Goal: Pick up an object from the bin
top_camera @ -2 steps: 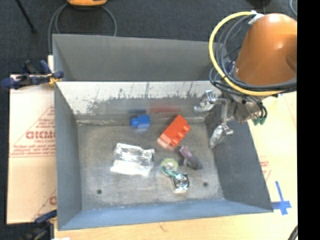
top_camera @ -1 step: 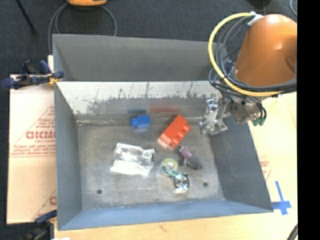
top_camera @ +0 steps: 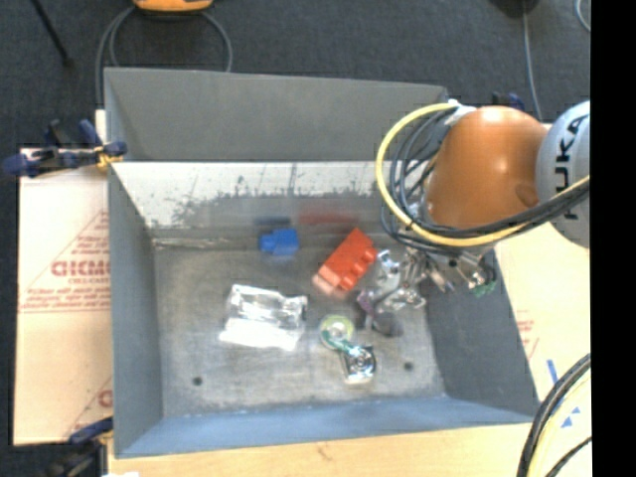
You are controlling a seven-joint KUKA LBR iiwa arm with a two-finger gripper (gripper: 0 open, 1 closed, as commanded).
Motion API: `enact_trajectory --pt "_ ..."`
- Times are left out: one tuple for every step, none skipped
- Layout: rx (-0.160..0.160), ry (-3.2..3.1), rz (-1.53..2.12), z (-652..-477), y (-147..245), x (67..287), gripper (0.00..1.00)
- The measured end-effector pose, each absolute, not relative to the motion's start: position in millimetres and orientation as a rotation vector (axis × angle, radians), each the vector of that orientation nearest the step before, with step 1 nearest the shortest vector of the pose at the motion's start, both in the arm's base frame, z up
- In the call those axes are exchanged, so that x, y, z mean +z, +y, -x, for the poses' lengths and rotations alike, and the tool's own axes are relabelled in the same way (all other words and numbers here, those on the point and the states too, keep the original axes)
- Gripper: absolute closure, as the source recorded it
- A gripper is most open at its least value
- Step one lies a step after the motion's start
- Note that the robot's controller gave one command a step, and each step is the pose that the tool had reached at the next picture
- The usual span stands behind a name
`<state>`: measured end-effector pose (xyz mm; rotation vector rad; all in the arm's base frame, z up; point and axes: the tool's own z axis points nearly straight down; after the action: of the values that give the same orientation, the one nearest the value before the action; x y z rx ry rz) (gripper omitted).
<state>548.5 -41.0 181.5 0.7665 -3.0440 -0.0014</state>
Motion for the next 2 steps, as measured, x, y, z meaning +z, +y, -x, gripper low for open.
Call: enact_trajectory --pt "0.004 -2.867 -1.300 -546.9 -40.7 220.9 1.00" --pt "-0.007 -2.835 -1.367 -529.8 127.1 208.3 1.00"
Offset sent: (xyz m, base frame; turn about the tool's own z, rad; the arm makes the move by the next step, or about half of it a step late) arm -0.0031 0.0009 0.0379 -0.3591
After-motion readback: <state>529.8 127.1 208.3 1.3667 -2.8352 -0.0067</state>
